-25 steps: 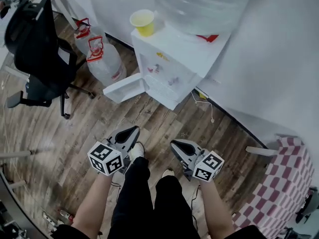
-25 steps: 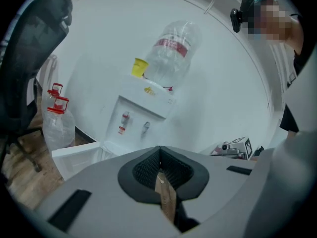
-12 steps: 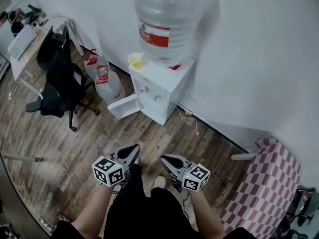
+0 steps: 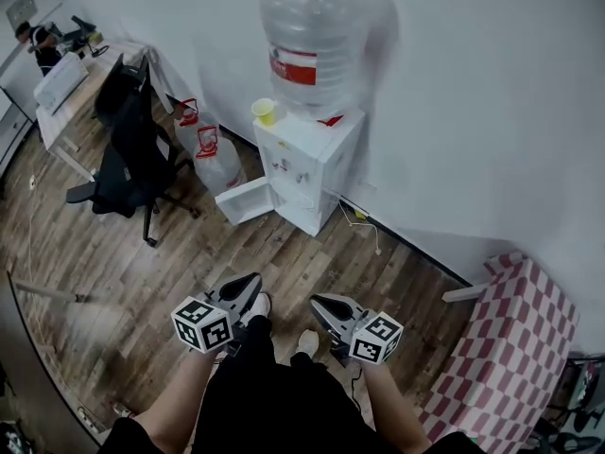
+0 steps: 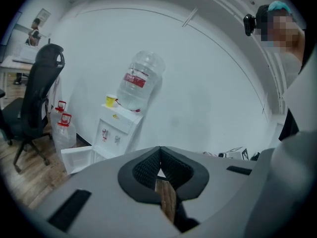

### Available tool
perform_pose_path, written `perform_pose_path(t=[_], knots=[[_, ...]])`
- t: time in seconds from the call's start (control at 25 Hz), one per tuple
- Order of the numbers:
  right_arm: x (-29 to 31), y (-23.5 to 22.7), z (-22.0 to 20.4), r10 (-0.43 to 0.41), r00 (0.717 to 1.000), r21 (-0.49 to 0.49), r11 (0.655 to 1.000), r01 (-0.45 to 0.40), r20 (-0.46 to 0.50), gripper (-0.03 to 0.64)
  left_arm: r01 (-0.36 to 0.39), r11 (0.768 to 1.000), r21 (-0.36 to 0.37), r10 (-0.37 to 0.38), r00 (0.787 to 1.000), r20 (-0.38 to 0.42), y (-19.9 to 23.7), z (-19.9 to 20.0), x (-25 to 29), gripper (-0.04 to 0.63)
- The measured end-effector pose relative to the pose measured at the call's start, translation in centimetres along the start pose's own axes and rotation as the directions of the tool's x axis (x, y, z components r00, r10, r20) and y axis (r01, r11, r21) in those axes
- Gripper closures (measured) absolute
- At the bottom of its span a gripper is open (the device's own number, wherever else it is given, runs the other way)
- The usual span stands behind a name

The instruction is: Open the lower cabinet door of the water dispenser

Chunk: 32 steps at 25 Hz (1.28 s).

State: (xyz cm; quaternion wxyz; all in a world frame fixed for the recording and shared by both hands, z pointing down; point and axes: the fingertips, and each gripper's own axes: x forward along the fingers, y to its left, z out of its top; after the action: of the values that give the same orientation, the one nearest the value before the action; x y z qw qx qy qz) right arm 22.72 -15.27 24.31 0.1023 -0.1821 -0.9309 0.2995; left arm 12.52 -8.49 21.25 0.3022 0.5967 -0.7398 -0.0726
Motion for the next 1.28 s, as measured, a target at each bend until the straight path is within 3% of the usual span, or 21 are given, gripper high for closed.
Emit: perform_pose_path(t=[0.52,0.8,0.96,1.12,1.28], knots=[[-0.3,5.0,-2.3,-0.101,0.994,-0.025,0.994,0.102,0.042,0.584,0.132,0.991,-0.008,-0.131,0.990,0.045,-0.4,-0.3,-7.0,0.581],[2.3,11.1,-5.4,-0.148,0.987,-0.025,0.988,0.150,0.069,0.584,0.143,0.990,-0.013,-0.142,0.989,0.040,3.0,-2.9,-14.4,0.581],[3.0,14.7,-7.5,-0.175,0.981,-0.021,0.984,0.177,0.086,0.585,0.141,0.990,-0.026,-0.139,0.987,0.074,4.3,-4.0,-18.6,0.581],[2.9,17.8,-9.2,-0.213,0.971,-0.018,0.976,0.216,0.110,0.588,0.158,0.985,-0.062,-0.151,0.983,0.108,5.2,-5.4,-22.2,0.581],[2.2,20.5,-10.9,-0.259,0.957,-0.013,0.965,0.263,0.131,0.588,0.176,0.980,-0.090,-0.168,0.982,0.087,5.5,-8.4,-25.1,0.581]])
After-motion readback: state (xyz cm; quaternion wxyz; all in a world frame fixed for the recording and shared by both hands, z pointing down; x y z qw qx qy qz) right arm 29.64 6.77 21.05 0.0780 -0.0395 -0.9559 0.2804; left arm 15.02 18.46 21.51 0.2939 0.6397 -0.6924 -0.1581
